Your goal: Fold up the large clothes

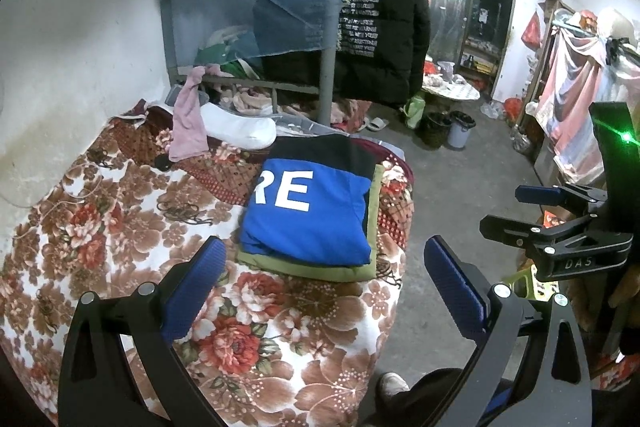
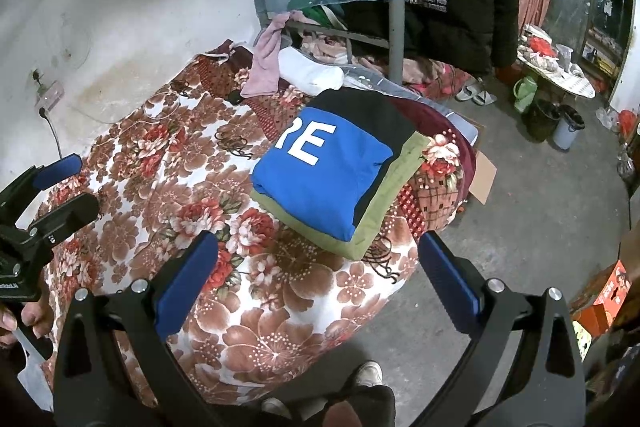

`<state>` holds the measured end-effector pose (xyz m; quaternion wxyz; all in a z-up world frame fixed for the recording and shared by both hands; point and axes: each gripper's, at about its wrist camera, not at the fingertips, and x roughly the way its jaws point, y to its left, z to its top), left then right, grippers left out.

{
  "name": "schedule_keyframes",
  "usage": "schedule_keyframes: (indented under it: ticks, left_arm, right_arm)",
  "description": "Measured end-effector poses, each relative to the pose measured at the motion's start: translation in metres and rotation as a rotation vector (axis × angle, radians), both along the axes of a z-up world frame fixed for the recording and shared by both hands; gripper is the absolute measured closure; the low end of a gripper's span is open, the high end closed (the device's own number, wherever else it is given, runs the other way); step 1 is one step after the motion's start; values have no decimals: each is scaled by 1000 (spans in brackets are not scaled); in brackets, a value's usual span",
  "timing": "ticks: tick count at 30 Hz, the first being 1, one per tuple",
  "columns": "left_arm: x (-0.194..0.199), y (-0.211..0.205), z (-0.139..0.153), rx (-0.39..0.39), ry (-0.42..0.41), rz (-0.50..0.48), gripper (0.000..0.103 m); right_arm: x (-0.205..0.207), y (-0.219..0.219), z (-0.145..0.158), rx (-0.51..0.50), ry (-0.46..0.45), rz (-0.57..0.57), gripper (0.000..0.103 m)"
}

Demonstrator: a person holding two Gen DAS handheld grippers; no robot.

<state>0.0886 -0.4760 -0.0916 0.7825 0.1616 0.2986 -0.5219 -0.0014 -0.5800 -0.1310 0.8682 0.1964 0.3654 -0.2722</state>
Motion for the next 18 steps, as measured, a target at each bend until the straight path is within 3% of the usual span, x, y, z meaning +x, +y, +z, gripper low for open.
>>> schedule_keyframes:
  ticks: [18]
  left_arm:
    - [-5, 0, 1, 13, -6, -20, 6]
  right_arm:
    - [3, 6, -4, 11, 7, 2, 5]
